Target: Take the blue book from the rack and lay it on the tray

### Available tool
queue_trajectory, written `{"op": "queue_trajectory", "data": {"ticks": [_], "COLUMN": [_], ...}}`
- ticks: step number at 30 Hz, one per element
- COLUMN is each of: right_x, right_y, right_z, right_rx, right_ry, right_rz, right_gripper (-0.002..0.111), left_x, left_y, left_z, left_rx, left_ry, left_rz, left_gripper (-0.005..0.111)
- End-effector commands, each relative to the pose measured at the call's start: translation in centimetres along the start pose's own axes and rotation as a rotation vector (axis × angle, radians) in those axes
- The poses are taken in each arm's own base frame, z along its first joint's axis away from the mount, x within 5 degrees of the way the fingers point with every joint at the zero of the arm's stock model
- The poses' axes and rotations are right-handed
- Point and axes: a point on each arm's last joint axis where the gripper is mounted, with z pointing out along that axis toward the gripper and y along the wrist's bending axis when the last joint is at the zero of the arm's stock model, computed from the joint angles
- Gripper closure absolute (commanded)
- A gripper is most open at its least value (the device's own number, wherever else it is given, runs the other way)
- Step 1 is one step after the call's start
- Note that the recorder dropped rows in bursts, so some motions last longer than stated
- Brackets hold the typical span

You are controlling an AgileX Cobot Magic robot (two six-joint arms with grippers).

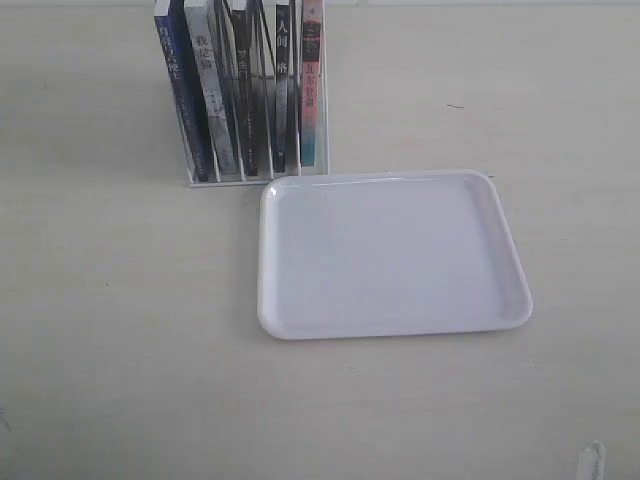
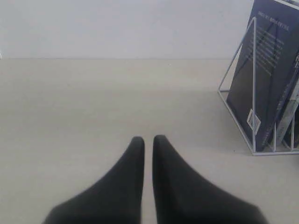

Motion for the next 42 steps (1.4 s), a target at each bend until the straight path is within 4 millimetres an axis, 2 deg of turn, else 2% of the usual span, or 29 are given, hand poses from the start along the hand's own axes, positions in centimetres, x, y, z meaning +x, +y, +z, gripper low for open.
{"op": "queue_trajectory", "data": {"ticks": [1, 34, 37, 42], "right_x": [-0.1, -0.1, -1.1, -4.6], "right_y": [0.0, 0.0, 0.0, -0.1], "right_z": [0.0, 0.0, -0.1, -1.3], "right_rx": [0.004, 0.004, 0.004, -0.040], "right_ry": [-0.011, -0.012, -0.118, -0.535], "right_rz": [-0.006, -0.006, -0.012, 0.194], "right_gripper": [0.108, 0.108, 0.108, 0.108], "left_x": [0.1, 0.1, 0.1, 0.1], "left_y": [-0.1, -0.1, -0.1, -0.1], "left_z": [0.0, 0.0, 0.0, 0.0], "left_rx": [0.010, 0.010, 0.010, 0.010], "left_ry": [-0.004, -0.004, -0.004, -0.004], "left_rz": [0.006, 0.006, 0.006, 0.006], "left_gripper": [0.101, 0.101, 0.101, 0.101]}}
